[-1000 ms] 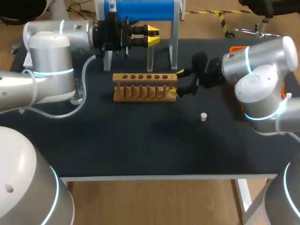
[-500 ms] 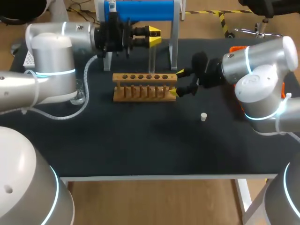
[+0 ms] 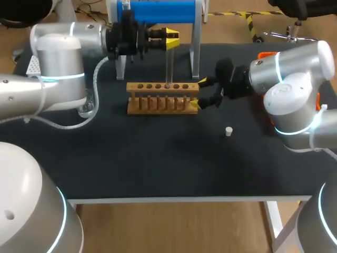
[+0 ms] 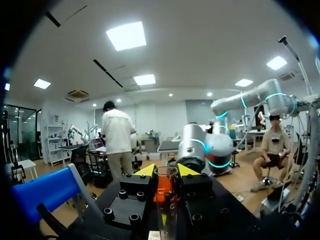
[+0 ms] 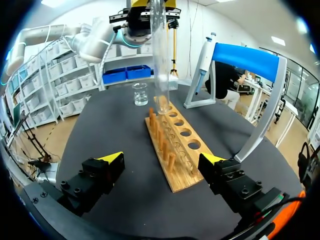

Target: Invert the test tube, pick up the pipette, mount the tip to pipette, aspirate from beaker and dispense into the tube, eject the tip, return the pipette, and cap with the stopper.

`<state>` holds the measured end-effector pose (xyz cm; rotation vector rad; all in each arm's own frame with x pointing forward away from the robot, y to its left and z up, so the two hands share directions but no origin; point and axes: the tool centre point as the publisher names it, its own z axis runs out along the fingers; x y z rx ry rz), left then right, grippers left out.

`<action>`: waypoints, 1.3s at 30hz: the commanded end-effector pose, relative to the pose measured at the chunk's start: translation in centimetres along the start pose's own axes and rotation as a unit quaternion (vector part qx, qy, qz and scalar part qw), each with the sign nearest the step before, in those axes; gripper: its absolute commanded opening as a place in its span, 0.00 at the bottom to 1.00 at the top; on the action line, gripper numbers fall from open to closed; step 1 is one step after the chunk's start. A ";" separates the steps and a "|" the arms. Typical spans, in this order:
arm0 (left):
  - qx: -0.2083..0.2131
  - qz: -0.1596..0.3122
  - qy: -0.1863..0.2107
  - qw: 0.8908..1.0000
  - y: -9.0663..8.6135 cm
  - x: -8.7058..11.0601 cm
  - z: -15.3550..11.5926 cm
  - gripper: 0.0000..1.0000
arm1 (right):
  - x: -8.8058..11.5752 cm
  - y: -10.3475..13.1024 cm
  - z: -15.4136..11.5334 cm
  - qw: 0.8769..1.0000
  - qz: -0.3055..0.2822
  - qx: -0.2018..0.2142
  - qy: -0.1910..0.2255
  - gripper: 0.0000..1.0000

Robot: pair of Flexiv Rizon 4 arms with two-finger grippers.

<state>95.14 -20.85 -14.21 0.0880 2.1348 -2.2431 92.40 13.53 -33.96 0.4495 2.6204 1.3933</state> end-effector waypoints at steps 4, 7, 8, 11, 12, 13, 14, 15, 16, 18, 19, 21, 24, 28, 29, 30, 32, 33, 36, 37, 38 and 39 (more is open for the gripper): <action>-0.002 -0.004 0.005 1.000 0.4 -1.1 0.3 0.00 | 0.0 0.0 -0.1 1.000 0.000 0.000 0.001 1.00; -0.002 -0.008 0.004 1.000 0.7 -1.5 0.3 0.00 | 0.0 0.0 -0.1 1.000 0.000 0.000 0.001 1.00; -0.002 -0.009 0.004 1.000 0.8 -1.6 0.3 0.00 | 0.0 0.0 -0.1 1.000 0.000 0.000 0.001 1.00; -0.003 -0.011 0.001 1.000 0.9 -2.0 0.0 0.00 | 0.0 0.0 -0.1 1.000 0.000 0.000 0.001 1.00; -0.003 -0.011 0.000 1.000 0.9 -2.1 0.0 0.00 | 0.0 0.0 -0.1 1.000 0.000 0.000 0.001 1.00; -0.003 -0.011 -0.001 1.000 1.0 -2.2 -0.1 0.00 | 0.0 0.0 -0.1 1.000 0.000 0.000 0.001 1.00; -0.003 -0.012 -0.002 1.000 1.1 -2.2 -0.1 0.00 | 0.0 0.0 -0.1 1.000 0.000 0.000 0.001 1.00; -0.003 -0.012 -0.002 1.000 1.2 -2.3 -0.1 0.00 | 0.0 0.0 -0.1 1.000 0.000 0.000 0.001 1.00; -0.002 -0.011 -0.003 1.000 1.2 -2.3 -0.1 0.00 | 0.0 0.0 -0.1 1.000 0.000 0.000 0.001 1.00; -0.001 -0.009 -0.006 1.000 1.5 -2.5 -0.2 0.00 | 0.0 0.0 -0.1 1.000 0.000 0.000 0.001 1.00; 0.001 -0.008 -0.008 1.000 1.6 -2.5 -0.3 0.00 | 0.0 0.0 -0.1 1.000 0.000 0.000 0.001 1.00; 0.001 -0.007 -0.010 1.000 1.8 -2.6 -0.4 0.00 | 0.0 0.0 -0.1 1.000 0.000 0.000 0.001 1.00; 0.003 -0.005 -0.012 1.000 2.1 -2.8 -0.4 0.00 | 0.0 0.0 -0.1 1.000 0.000 0.000 0.001 1.00; 0.007 -0.004 -0.013 1.000 2.4 -3.0 -0.5 0.00 | 0.0 0.0 -0.1 1.000 0.000 0.000 0.001 1.00; 0.007 -0.004 -0.012 1.000 2.5 -3.0 -0.6 0.00 | 0.0 0.0 -0.1 1.000 0.000 0.000 0.001 1.00; 0.007 -0.003 -0.012 1.000 2.6 -3.1 -0.6 0.00 | 0.0 0.0 -0.1 1.000 0.000 0.000 0.001 1.00; 0.009 -0.003 -0.013 1.000 2.8 -3.1 -0.6 0.00 | 0.0 0.0 -0.1 1.000 0.000 0.000 0.001 1.00; 0.010 -0.003 -0.013 1.000 2.9 -3.2 -0.6 0.00 | 0.0 0.0 -0.1 1.000 0.000 0.000 0.001 1.00; 0.012 -0.003 -0.013 1.000 3.2 -3.2 -0.6 0.00 | 0.0 0.0 -0.1 1.000 0.000 0.000 0.001 1.00; 0.012 -0.004 -0.013 1.000 3.3 -3.2 -0.6 0.00 | 0.0 0.0 -0.1 1.000 0.000 0.000 0.001 1.00; 0.012 -0.004 -0.014 1.000 3.4 -3.1 -0.6 0.00 | 0.0 0.0 -0.1 1.000 0.000 0.000 0.001 1.00; 0.010 -0.004 -0.014 1.000 3.4 -3.1 -0.6 0.00 | 0.0 0.0 -0.1 1.000 0.000 0.000 0.001 1.00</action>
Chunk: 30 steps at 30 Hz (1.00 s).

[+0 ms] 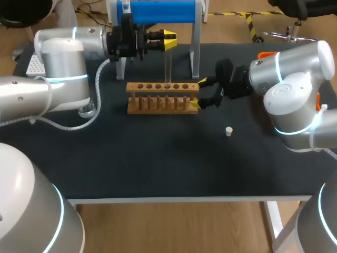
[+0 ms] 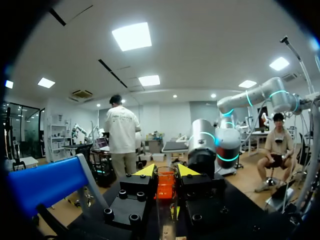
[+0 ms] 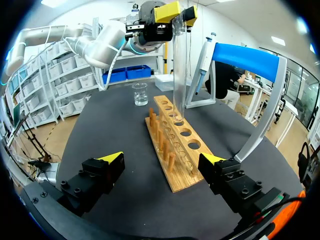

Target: Invert the test tube, pick up the pipette, mount the tip to pipette, aspirate from beaker and dispense into the tube, eject the tip, return the pipette, and cap with the stopper.

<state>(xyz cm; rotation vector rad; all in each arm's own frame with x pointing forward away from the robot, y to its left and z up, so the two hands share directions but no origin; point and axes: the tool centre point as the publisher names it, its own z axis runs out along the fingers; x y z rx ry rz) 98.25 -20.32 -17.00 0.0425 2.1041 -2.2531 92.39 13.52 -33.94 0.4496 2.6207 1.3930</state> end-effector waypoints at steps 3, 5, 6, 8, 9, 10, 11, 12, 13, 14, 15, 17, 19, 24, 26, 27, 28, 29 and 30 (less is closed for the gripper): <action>-0.009 0.002 0.002 1.000 0.6 -0.2 0.1 0.00 | 0.0 0.0 -0.1 1.000 0.000 0.000 0.001 1.00; -0.010 0.002 0.000 1.000 0.8 -0.2 0.0 0.00 | 0.0 0.0 -0.1 1.000 0.000 0.000 0.001 1.00; -0.011 0.003 0.000 1.000 0.8 -0.2 0.0 0.00 | 0.0 0.0 -0.1 1.000 0.000 0.000 0.001 1.00; -0.010 0.003 0.000 1.000 0.9 -0.2 0.0 0.00 | 0.0 0.0 -0.1 1.000 0.000 0.000 0.001 1.00; -0.010 0.004 -0.001 1.000 1.0 -0.2 0.0 0.00 | 0.0 0.0 -0.1 1.000 0.000 0.000 0.001 1.00; -0.008 0.007 -0.003 1.000 1.0 -0.2 0.0 0.00 | 0.0 0.0 -0.1 1.000 0.000 0.000 0.001 1.00; -0.008 0.008 -0.003 1.000 1.0 -0.2 0.0 0.00 | 0.0 0.0 -0.1 1.000 0.000 0.000 0.001 1.00; -0.008 0.009 -0.005 1.000 1.1 -0.2 0.0 0.00 | 0.0 0.0 -0.1 1.000 0.000 0.000 0.001 1.00; -0.008 0.010 -0.005 1.000 1.1 -0.2 0.0 0.00 | 0.0 0.0 -0.1 1.000 0.000 0.000 0.001 1.00; -0.008 0.010 -0.005 1.000 1.2 -0.2 0.0 0.00 | 0.0 0.0 -0.1 1.000 0.000 0.000 0.001 1.00; -0.006 0.013 -0.009 1.000 1.3 -0.2 0.0 0.00 | 0.0 0.0 -0.1 1.000 0.000 0.000 0.001 1.00; -0.005 0.014 -0.010 1.000 1.4 -0.2 -0.1 0.00 | 0.0 0.0 -0.1 1.000 0.000 0.000 0.001 1.00; -0.004 0.014 -0.012 1.000 1.5 -0.1 -0.2 0.00 | 0.0 0.0 -0.1 1.000 0.000 0.000 0.001 1.00; -0.001 0.016 -0.017 1.000 1.8 0.1 -0.4 0.00 | 0.0 0.0 -0.1 1.000 0.000 0.000 0.001 1.00; -0.001 0.015 -0.019 1.000 1.9 0.1 -0.5 0.00 | 0.0 0.0 -0.1 1.000 0.000 0.000 0.001 1.00; -0.002 0.016 -0.020 1.000 2.0 0.1 -0.6 0.00 | 0.0 0.0 -0.1 1.000 0.000 0.000 0.001 1.00; -0.004 0.016 -0.022 1.000 2.1 0.1 -0.6 0.00 | 0.0 0.0 -0.1 1.000 0.000 0.000 0.001 1.00; -0.005 0.016 -0.022 1.000 2.2 0.1 -0.7 0.00 | 0.0 0.0 -0.1 1.000 0.000 0.000 0.001 1.00; -0.006 0.016 -0.023 1.000 2.2 0.1 -0.7 0.00 | 0.0 0.0 -0.1 1.000 0.000 0.000 0.001 1.00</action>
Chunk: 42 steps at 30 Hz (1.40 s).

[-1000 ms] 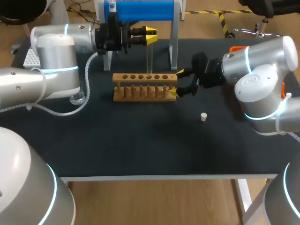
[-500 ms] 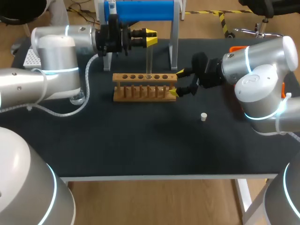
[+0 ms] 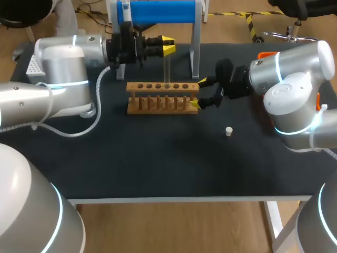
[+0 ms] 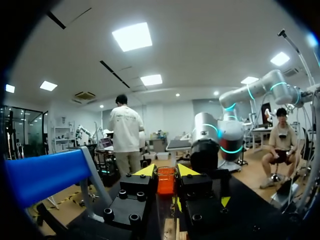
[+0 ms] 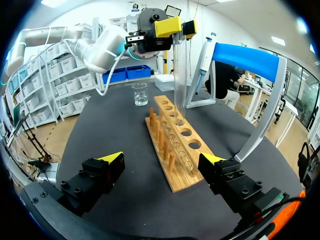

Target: Invert the test tube, pick up the pipette, mount the tip to pipette, aspirate from beaker and dispense into the tube, eject the tip, return the pipette, and cap with the stopper.

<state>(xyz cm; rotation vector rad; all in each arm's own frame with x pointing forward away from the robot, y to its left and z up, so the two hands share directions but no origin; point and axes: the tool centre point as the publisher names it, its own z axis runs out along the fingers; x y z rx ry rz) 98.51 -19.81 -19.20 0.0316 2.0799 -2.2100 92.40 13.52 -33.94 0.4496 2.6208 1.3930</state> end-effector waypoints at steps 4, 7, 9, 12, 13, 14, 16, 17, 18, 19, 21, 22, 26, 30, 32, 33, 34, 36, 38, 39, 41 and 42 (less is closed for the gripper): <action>-0.005 0.001 -0.005 1.000 0.3 0.3 -0.1 0.00 | 0.0 0.0 -0.1 1.000 0.000 0.000 0.001 1.00; -0.009 -0.001 -0.005 1.000 0.5 0.4 -0.1 0.00 | 0.0 0.0 -0.1 1.000 0.000 0.000 0.001 1.00; -0.010 -0.003 -0.005 1.000 0.7 0.4 -0.1 0.00 | 0.0 0.0 -0.1 1.000 0.000 0.000 0.001 1.00; -0.010 -0.002 -0.006 1.000 0.8 0.4 -0.1 0.00 | 0.0 0.0 -0.1 1.000 0.000 0.000 0.001 1.00; -0.010 -0.002 -0.007 1.000 0.8 0.3 -0.1 0.00 | 0.0 0.0 -0.1 1.000 0.000 0.000 0.001 1.00; -0.010 -0.002 -0.008 1.000 0.9 0.3 -0.1 0.00 | 0.0 0.0 -0.1 1.000 0.000 0.000 0.001 1.00; -0.010 -0.001 -0.010 1.000 1.0 0.3 -0.1 0.00 | 0.0 0.0 -0.1 1.000 0.000 0.000 0.001 1.00; -0.010 -0.001 -0.011 1.000 1.1 0.3 -0.2 0.00 | 0.0 0.0 -0.1 1.000 0.000 0.000 0.001 1.00; -0.009 -0.001 -0.011 1.000 1.1 0.3 -0.2 0.00 | 0.0 0.0 -0.1 1.000 0.000 0.000 0.001 1.00; -0.009 -0.001 -0.012 1.000 1.2 0.3 -0.2 0.00 | 0.0 0.0 -0.1 1.000 0.000 0.000 0.001 1.00; -0.009 -0.002 -0.013 1.000 1.3 0.2 -0.2 0.00 | 0.0 0.0 -0.1 1.000 0.000 0.000 0.001 1.00; -0.010 -0.002 -0.013 1.000 1.4 0.2 -0.2 0.00 | 0.0 0.0 -0.1 1.000 0.000 0.000 0.001 1.00; -0.011 -0.005 -0.014 1.000 1.6 0.2 -0.3 0.00 | 0.0 0.0 -0.1 1.000 0.000 0.000 0.001 1.00; -0.012 -0.007 -0.013 1.000 1.9 0.1 -0.2 0.00 | 0.0 0.0 -0.1 1.000 0.000 0.000 0.001 1.00; -0.011 -0.009 -0.013 1.000 2.1 0.1 -0.3 0.00 | 0.0 0.0 -0.1 1.000 0.000 0.000 0.001 1.00; -0.012 -0.010 -0.013 1.000 2.2 0.0 -0.3 0.00 | 0.0 0.0 -0.1 1.000 0.000 0.000 0.001 1.00; -0.012 -0.011 -0.013 1.000 2.3 0.0 -0.3 0.00 | 0.0 0.0 -0.1 1.000 0.000 0.000 0.001 1.00; -0.012 -0.014 -0.014 1.000 2.5 0.0 -0.4 0.00 | 0.0 0.0 -0.1 1.000 0.000 0.000 0.001 1.00; -0.012 -0.015 -0.015 1.000 2.6 0.0 -0.4 0.00 | 0.0 0.0 -0.1 1.000 0.000 0.000 0.001 1.00; -0.013 -0.016 -0.016 1.000 2.7 -0.1 -0.5 0.00 | 0.0 0.0 -0.1 1.000 0.000 0.000 0.001 1.00; -0.013 -0.017 -0.017 1.000 2.8 -0.1 -0.5 0.00 | 0.0 0.0 -0.1 1.000 0.000 0.000 0.001 1.00; -0.012 -0.018 -0.017 1.000 2.9 -0.1 -0.5 0.00 | 0.0 0.0 -0.1 1.000 0.000 0.000 0.001 1.00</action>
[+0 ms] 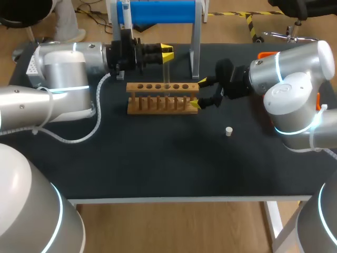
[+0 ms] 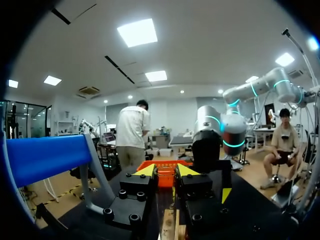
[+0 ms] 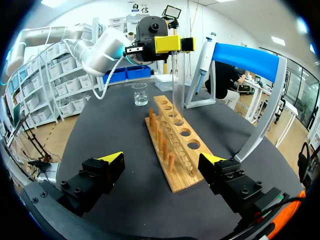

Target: Invert the test tube, pick up the pipette, mount the tip to pipette, aspirate from beaker and dispense into the tube, eject the tip, return the pipette, and cap with the stopper.

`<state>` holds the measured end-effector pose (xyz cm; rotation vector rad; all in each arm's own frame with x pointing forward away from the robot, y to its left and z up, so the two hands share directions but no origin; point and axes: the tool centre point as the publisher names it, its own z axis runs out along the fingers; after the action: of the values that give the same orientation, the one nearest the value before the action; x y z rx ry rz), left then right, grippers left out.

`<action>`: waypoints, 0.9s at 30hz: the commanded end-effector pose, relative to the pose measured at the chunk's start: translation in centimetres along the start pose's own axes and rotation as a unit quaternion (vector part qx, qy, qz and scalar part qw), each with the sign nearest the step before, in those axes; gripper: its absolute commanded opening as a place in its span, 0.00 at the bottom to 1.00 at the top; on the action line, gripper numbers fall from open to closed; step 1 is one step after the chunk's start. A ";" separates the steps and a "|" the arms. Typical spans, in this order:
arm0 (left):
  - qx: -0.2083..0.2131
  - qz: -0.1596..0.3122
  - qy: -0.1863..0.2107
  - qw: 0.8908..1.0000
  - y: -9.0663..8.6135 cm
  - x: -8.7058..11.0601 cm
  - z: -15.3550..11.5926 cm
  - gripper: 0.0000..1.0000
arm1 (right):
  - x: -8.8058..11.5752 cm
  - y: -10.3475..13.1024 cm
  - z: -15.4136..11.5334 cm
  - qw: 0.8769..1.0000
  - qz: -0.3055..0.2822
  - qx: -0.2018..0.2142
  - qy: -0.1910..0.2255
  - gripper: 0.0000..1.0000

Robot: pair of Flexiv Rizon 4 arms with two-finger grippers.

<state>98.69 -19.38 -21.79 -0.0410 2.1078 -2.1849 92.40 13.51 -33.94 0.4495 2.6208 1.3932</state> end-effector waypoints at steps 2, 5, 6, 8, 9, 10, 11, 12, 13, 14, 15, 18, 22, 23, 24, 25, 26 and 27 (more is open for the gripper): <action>0.001 -0.004 -0.002 1.000 0.6 -0.2 0.1 0.00 | 0.0 0.0 -0.1 1.000 0.000 0.000 0.001 1.00; 0.000 -0.007 -0.002 1.000 0.8 -0.2 0.2 0.00 | 0.0 0.0 -0.1 1.000 0.000 0.000 0.001 1.00; 0.000 -0.008 -0.002 1.000 0.9 -0.3 0.1 0.00 | 0.0 0.0 -0.1 1.000 0.000 0.000 0.001 1.00; -0.001 -0.009 -0.001 1.000 1.1 -0.3 0.1 0.00 | 0.0 0.0 -0.1 1.000 0.000 0.000 0.001 1.00; -0.001 -0.011 -0.001 1.000 1.2 -0.4 0.1 0.00 | 0.0 0.0 -0.1 1.000 0.000 0.000 0.001 1.00; -0.001 -0.011 -0.001 1.000 1.2 -0.4 0.1 0.00 | 0.0 0.0 -0.1 1.000 0.000 0.000 0.001 1.00; -0.001 -0.012 -0.001 1.000 1.3 -0.4 0.2 0.00 | 0.0 0.0 -0.1 1.000 0.000 0.000 0.001 1.00; -0.002 -0.013 -0.001 1.000 1.3 -0.4 0.2 0.00 | 0.0 0.0 -0.1 1.000 0.000 0.000 0.001 1.00; -0.002 -0.014 -0.001 1.000 1.4 -0.4 0.2 0.00 | 0.0 0.0 -0.1 1.000 0.000 0.000 0.001 1.00; -0.002 -0.016 0.000 1.000 1.5 -0.4 0.2 0.00 | 0.0 0.0 -0.1 1.000 0.000 0.000 0.001 1.00; -0.002 -0.018 0.000 1.000 1.6 -0.4 0.2 0.00 | 0.0 0.0 -0.1 1.000 0.000 0.000 0.001 1.00; -0.003 -0.020 -0.001 1.000 1.8 -0.4 0.1 0.00 | 0.0 0.0 -0.1 1.000 0.000 0.000 0.001 1.00; -0.004 -0.023 -0.003 1.000 2.0 -0.4 0.1 0.00 | 0.0 0.0 -0.1 1.000 0.000 0.000 0.001 1.00; -0.005 -0.025 -0.002 1.000 2.2 -0.4 0.1 0.00 | 0.0 0.0 -0.1 1.000 0.000 0.000 0.001 1.00; -0.007 -0.027 -0.002 1.000 2.4 -0.4 0.1 0.00 | 0.0 0.0 -0.1 1.000 0.000 0.000 0.001 1.00; -0.006 -0.030 -0.004 1.000 2.6 -0.4 0.1 0.00 | 0.0 0.0 -0.1 1.000 0.000 0.000 0.001 1.00; -0.006 -0.032 -0.003 0.999 2.7 -0.4 0.1 0.00 | 0.0 0.0 -0.1 1.000 0.000 0.000 0.001 1.00; -0.007 -0.033 -0.003 0.999 2.7 -0.4 0.1 0.00 | 0.0 0.0 -0.1 1.000 0.000 0.000 0.001 1.00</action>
<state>99.07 -19.40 -24.20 -0.1226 2.1468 -2.1992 92.40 13.51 -33.94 0.4495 2.6207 1.3933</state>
